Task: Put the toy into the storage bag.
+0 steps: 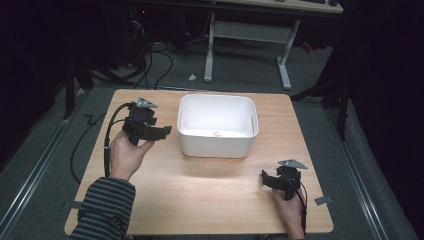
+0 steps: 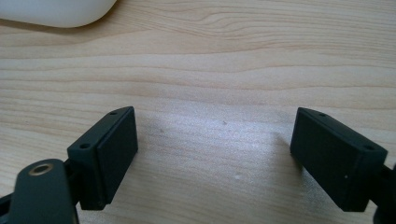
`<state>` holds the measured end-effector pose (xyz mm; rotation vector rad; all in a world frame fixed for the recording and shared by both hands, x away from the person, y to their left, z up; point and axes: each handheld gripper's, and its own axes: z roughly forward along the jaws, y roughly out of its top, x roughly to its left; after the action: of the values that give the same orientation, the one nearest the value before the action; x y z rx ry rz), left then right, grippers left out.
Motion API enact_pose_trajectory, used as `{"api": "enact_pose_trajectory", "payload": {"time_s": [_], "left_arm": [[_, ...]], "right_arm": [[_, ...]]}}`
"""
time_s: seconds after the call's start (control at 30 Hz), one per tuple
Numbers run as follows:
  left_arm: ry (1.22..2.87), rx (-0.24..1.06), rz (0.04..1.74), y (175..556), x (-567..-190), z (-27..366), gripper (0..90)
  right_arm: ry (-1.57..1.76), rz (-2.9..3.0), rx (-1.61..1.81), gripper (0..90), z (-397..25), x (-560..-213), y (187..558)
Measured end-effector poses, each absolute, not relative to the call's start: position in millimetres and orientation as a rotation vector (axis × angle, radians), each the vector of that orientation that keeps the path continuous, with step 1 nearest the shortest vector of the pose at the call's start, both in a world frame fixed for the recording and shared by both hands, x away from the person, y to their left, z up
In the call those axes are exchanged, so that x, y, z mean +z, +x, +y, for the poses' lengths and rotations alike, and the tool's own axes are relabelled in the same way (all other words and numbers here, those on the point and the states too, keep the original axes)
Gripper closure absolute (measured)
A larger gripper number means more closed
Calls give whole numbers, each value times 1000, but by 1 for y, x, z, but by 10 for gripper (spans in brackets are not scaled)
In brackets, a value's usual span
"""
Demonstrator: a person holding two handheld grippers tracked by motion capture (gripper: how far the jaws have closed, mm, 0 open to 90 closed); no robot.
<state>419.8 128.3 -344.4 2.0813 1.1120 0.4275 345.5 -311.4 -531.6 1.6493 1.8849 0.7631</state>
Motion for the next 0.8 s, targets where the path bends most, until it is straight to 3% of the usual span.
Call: {"api": "enact_pose_trajectory", "payload": {"time_s": [0.8], "left_arm": [[2009,462,1176,389,-364,168,397]], "right_arm": [[1649,1885,763,149,-311,-532,346]]}}
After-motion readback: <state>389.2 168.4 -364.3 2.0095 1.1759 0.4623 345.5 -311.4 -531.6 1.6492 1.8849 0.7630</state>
